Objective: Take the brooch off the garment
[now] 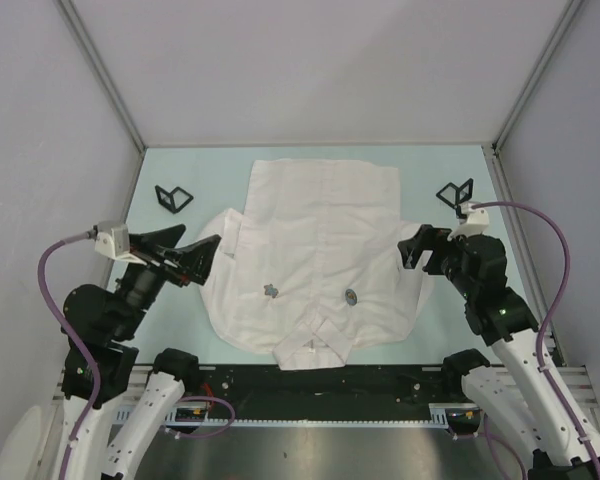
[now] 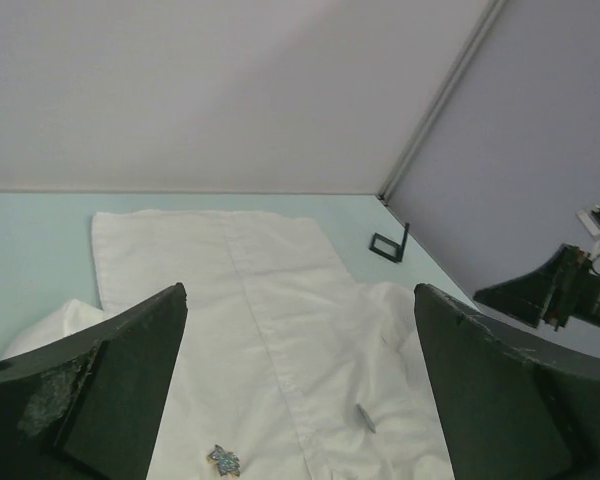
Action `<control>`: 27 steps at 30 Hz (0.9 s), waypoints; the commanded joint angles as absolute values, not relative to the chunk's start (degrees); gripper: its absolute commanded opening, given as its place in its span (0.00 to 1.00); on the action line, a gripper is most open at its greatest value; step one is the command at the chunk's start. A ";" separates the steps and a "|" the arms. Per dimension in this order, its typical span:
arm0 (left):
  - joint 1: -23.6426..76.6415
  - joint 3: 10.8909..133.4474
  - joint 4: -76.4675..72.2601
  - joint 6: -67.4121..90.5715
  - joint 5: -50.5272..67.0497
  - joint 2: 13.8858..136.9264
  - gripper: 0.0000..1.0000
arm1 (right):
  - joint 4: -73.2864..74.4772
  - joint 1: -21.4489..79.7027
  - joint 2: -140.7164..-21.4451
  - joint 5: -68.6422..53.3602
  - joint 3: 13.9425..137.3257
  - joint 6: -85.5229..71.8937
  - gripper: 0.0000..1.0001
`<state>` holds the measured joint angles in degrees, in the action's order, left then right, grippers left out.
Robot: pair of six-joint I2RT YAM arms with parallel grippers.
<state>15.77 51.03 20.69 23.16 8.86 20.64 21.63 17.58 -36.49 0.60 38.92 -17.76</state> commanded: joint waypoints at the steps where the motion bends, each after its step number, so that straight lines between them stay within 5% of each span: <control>1: 15.38 50.71 17.50 25.31 18.88 23.98 1.00 | 21.88 18.28 -37.79 1.85 42.27 -19.34 1.00; 7: 15.56 43.35 4.51 32.84 35.40 32.77 1.00 | 23.37 21.08 -41.30 0.70 42.36 -19.42 1.00; 12: 25.11 35.07 -7.91 35.16 32.71 40.85 1.00 | 22.15 29.51 -51.14 3.85 42.36 -21.00 1.00; 18: 36.38 33.32 -11.50 34.89 21.54 56.75 0.75 | 20.22 45.14 -60.36 16.49 42.36 -23.46 1.00; 22: 38.67 32.70 -15.03 36.65 18.47 66.43 0.56 | 18.72 49.39 -66.24 18.72 42.54 -24.96 0.84; 27: 40.25 29.98 -24.06 40.07 17.14 76.62 0.51 | 16.79 50.89 -73.29 18.54 43.33 -26.80 0.62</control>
<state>39.22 32.29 -13.32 36.32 19.57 72.10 19.99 49.89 -70.00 15.38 40.93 -24.49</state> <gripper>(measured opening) 0.524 0.668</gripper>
